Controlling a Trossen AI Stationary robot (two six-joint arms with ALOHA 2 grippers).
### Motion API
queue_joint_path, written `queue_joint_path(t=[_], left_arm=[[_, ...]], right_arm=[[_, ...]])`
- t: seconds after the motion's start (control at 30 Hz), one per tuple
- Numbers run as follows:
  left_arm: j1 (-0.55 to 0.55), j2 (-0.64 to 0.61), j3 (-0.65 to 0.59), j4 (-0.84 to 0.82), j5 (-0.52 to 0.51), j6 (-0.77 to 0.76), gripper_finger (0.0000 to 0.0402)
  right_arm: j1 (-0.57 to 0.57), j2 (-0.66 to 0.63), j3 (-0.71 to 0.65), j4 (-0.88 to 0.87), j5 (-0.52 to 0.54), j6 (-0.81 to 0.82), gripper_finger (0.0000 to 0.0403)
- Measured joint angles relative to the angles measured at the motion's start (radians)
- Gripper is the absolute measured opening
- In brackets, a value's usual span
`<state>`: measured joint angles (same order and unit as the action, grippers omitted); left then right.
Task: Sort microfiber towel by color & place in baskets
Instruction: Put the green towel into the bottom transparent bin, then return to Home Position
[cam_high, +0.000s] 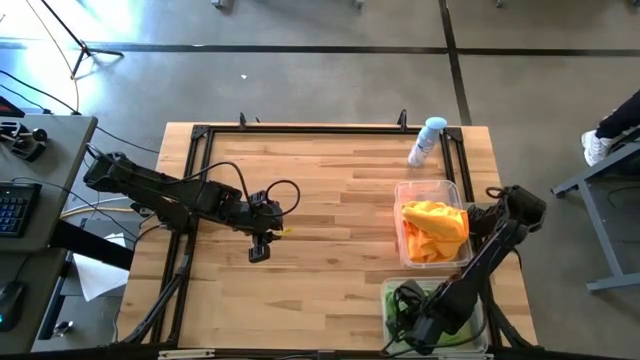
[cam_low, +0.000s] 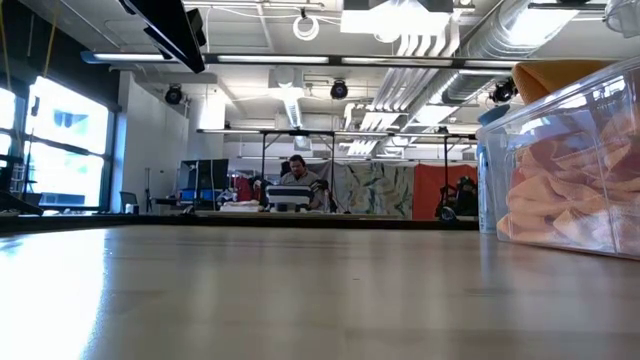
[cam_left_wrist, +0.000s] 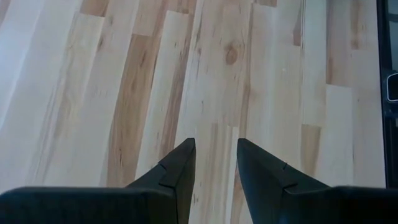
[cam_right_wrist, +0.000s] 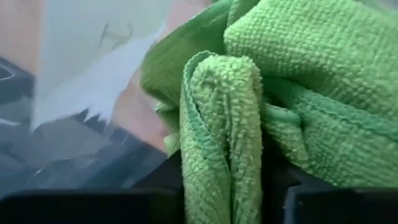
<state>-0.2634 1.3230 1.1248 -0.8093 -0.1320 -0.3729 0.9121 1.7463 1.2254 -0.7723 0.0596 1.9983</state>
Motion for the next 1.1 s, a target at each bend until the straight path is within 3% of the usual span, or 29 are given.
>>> queue_joint_path(t=[0.17, 0.3, 0.5, 0.8, 0.9, 1.0, 1.03, 1.1], left_arm=[[0.000, 0.000, 0.000, 0.000, 0.000, 0.000, 0.0108], [0.000, 0.000, 0.000, 0.002, 0.000, 0.001, 0.0108], [0.000, 0.000, 0.000, 0.002, 0.000, 0.008, 0.0108], [0.000, 0.000, 0.000, -0.003, 0.027, 0.008, 0.0108], [0.000, 0.000, 0.000, -0.018, 0.015, 0.014, 0.0108], [0.000, 0.000, 0.000, 0.004, -0.033, 0.079, 0.0108], [0.000, 0.000, 0.000, 0.011, -0.060, 0.094, 0.0108], [0.001, 0.000, 0.000, 0.013, -0.089, 0.094, 0.0108]], right_arm=[[0.023, 0.000, 0.059, -0.023, -0.004, 0.013, 0.0161], [0.038, 0.000, 0.146, -0.144, -0.004, 0.043, 0.0183], [0.045, 0.000, 0.321, -0.422, 0.012, 0.046, 0.0186], [0.044, -0.001, 0.503, -0.654, 0.077, 0.009, 0.0184], [0.045, -0.002, 0.530, -0.693, 0.249, -0.056, 0.0163], [0.025, -0.002, 0.534, -0.706, 0.487, -0.200, 0.0104], [0.012, -0.002, 0.529, -0.719, 0.526, -0.240, 0.0076], [-0.035, -0.002, 0.518, -0.768, 0.505, -0.252, 0.0024]])
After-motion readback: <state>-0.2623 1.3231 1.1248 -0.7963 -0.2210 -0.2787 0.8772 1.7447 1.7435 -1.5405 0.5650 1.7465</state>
